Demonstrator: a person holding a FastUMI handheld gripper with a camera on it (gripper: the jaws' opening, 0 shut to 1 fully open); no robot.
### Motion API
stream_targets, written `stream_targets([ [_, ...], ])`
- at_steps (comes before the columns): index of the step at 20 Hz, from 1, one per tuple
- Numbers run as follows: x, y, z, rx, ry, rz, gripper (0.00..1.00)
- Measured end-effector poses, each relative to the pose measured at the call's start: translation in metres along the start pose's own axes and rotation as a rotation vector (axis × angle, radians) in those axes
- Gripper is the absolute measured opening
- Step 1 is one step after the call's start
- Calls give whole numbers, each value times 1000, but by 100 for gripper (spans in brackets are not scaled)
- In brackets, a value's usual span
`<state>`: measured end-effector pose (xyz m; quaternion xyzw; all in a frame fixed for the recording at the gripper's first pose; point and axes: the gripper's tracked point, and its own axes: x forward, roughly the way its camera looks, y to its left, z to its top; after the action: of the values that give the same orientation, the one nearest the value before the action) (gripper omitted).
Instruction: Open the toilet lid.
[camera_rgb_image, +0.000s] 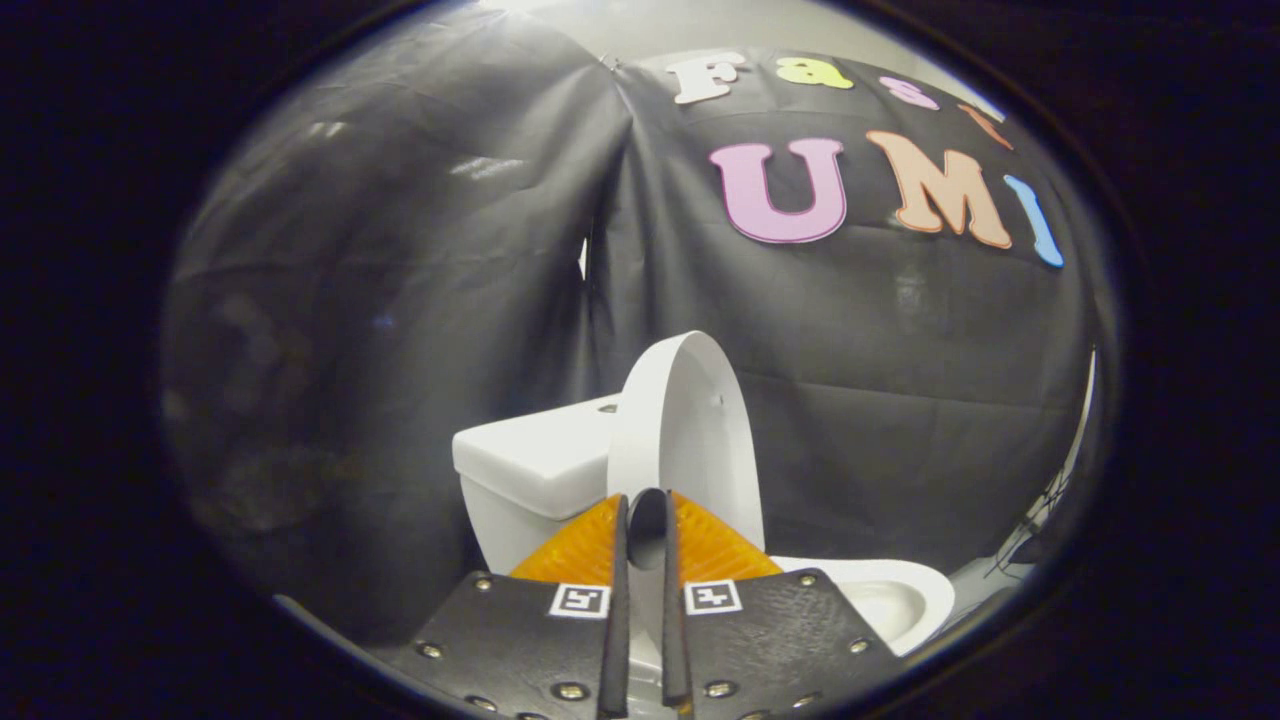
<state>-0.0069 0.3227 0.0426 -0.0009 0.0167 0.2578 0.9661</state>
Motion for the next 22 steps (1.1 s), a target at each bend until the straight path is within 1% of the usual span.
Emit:
stream_targets([
  [1,1,-1,-1,10,8,2,18],
  [2,0,-2,-3,15,21,9,21],
  [3,-1,-3,-1,22,16,9,23],
  [5,-1,-4,-3,27,22,8,24],
  [9,-5,-2,-6,18,46,18,62],
  [13,-16,-11,1,8,32,2,100],
  [19,-37,-50,23,34,-4,-45,100],
  [22,-50,-73,25,0,-3,-79,100],
])
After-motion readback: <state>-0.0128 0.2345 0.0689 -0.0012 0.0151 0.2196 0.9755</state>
